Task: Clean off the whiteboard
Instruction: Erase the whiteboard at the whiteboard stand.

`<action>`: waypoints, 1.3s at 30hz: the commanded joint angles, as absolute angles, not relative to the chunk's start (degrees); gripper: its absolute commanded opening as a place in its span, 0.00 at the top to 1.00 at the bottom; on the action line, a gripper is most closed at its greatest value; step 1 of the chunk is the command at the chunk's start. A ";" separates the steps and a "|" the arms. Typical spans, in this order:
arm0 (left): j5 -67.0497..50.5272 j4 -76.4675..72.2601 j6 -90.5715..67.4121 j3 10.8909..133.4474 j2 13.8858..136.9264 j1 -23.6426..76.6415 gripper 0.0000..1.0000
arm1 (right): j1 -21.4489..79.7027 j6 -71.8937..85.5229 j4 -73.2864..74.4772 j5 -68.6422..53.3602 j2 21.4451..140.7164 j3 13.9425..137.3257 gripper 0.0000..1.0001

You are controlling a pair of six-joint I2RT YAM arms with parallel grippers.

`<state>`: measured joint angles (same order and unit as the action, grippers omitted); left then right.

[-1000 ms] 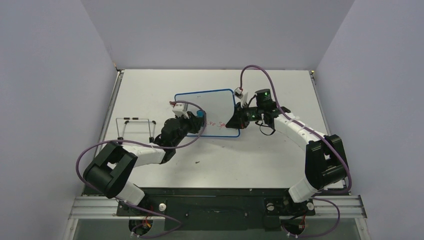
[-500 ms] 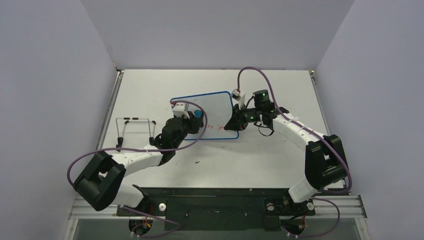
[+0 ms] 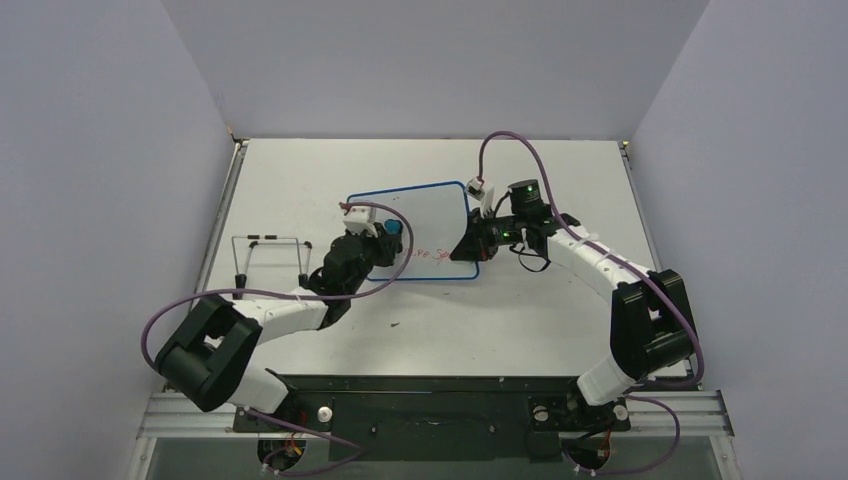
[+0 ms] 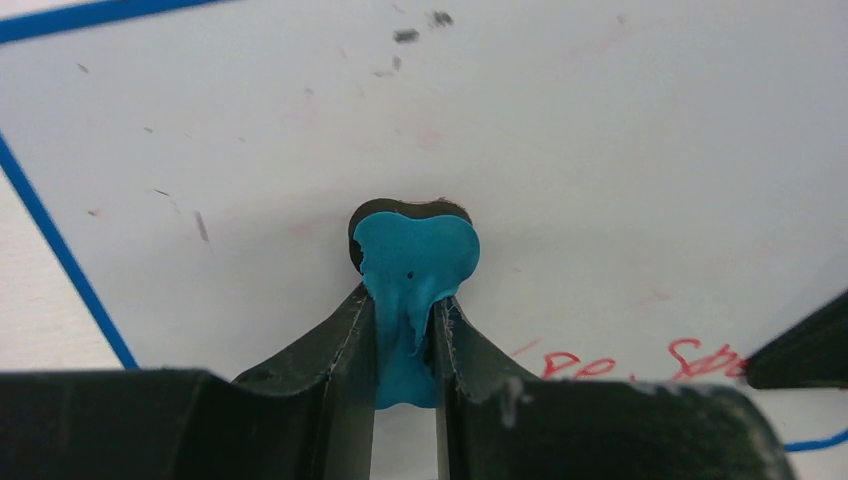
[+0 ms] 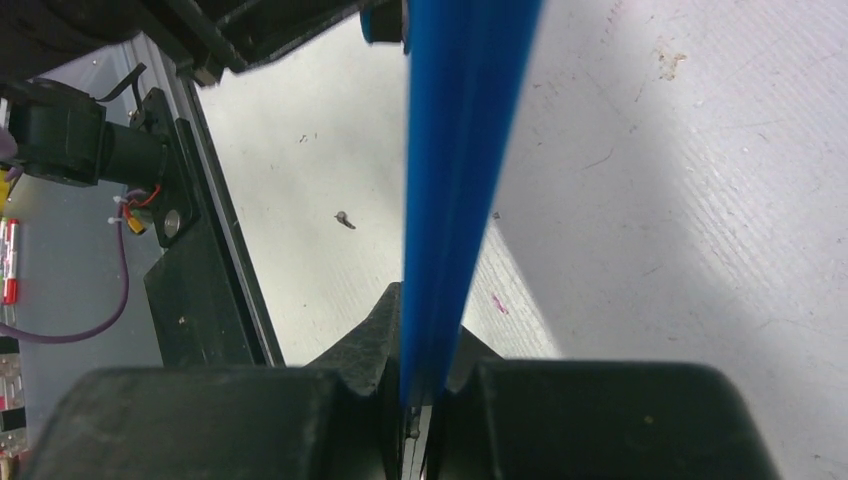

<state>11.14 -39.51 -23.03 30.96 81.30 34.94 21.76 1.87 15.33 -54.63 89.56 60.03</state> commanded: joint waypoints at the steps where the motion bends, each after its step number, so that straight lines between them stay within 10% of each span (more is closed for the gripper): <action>1: 9.65 -40.02 -24.25 32.32 85.21 41.90 1.00 | 23.24 -2.15 16.44 -54.43 88.19 60.24 1.00; 39: 17.99 -36.92 -26.82 32.91 86.46 44.36 1.00 | 23.20 -2.30 16.40 -55.29 87.91 60.03 1.00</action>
<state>19.99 -37.87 -25.63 31.59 86.21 48.01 21.02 0.19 13.37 -53.17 89.49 60.03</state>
